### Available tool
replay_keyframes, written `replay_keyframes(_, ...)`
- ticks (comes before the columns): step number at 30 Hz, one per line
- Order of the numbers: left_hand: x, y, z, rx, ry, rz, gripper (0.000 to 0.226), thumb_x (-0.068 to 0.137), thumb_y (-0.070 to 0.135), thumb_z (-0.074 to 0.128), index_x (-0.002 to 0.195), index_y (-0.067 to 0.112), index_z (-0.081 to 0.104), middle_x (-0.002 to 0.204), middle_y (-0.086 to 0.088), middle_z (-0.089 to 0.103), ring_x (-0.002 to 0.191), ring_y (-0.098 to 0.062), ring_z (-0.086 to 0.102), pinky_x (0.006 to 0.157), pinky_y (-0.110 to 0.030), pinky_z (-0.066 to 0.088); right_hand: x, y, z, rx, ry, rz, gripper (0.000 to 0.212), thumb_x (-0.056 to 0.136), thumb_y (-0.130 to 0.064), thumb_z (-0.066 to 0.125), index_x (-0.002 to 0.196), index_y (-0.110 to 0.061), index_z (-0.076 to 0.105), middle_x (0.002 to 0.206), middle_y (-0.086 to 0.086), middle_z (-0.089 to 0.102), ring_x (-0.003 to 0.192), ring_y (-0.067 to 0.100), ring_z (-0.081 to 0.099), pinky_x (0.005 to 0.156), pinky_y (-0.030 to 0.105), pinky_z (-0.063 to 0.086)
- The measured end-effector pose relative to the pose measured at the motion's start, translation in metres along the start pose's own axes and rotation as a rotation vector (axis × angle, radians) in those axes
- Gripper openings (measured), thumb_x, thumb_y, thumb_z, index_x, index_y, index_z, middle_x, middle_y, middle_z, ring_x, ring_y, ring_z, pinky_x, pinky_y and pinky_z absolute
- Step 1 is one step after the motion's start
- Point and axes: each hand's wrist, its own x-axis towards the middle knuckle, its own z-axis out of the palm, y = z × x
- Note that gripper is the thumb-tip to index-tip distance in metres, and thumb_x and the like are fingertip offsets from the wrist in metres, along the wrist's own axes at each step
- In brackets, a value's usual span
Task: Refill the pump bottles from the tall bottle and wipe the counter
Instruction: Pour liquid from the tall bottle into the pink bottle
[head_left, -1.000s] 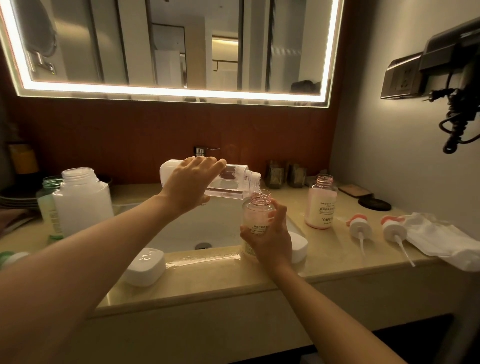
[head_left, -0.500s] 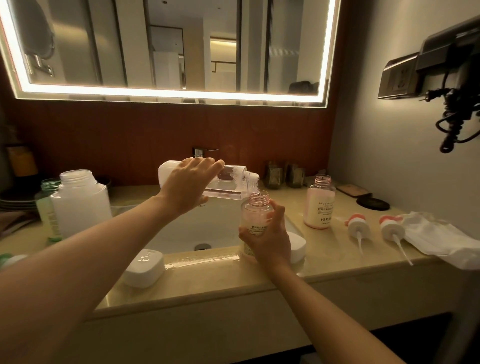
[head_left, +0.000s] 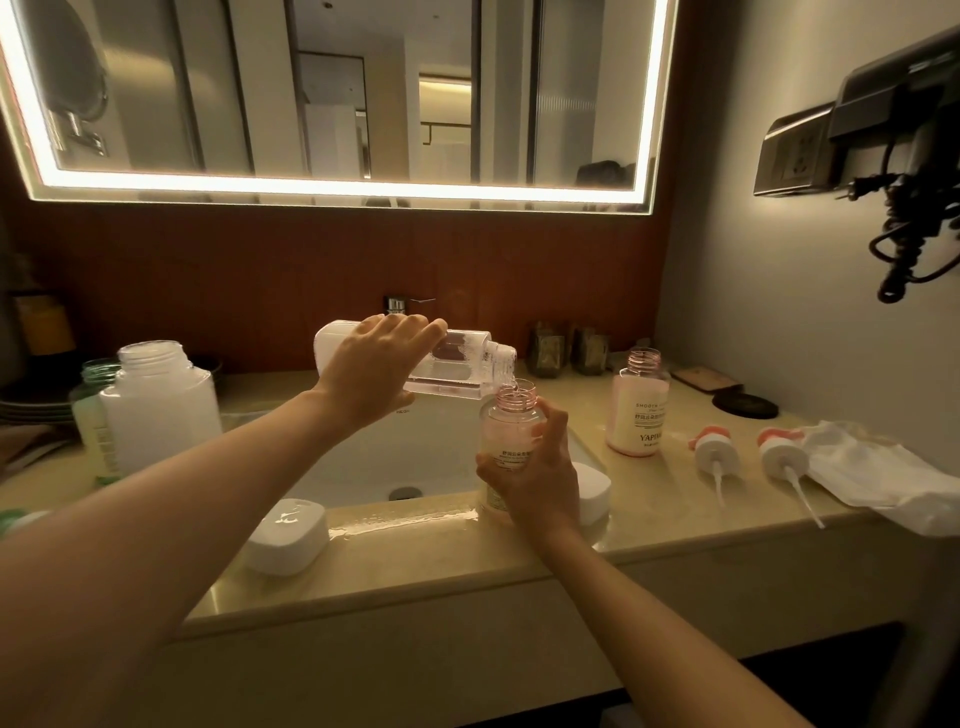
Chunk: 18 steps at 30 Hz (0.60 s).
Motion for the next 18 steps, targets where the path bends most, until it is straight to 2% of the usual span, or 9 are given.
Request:
replay_keyframes(7, 0.0005, 0.0006, -0.0011, -0.008, -0.021, -0.003, 0.084, 0.040, 0.013, 0.092, 0.113, 0.008, 0.051, 0.101, -0.016, 0.065, 0.086, -0.035, 0.065, 0.071, -0.049, 0.054, 0.0002, -0.0011, -0.0009, -0.001, -0.006, 0.005, 0.082, 0.071, -0.035, 0.075, 0.132, -0.017, 0.023, 0.128, 0.007, 0.045, 0.110, 0.021, 0.051, 0.078, 0.023, 0.046)
replay_keyframes(18, -0.0014, 0.0041, -0.0059, -0.015, -0.017, -0.009, 0.092, 0.035, 0.016, 0.093, 0.111, 0.013, 0.042, 0.096, -0.013, 0.066, 0.082, -0.031, 0.066, 0.068, -0.043, 0.055, -0.0004, -0.0025, -0.0032, 0.011, -0.023, 0.016, 0.082, 0.072, -0.034, 0.075, 0.132, -0.017, 0.022, 0.129, 0.008, 0.045, 0.111, 0.022, 0.050, 0.079, 0.022, 0.043)
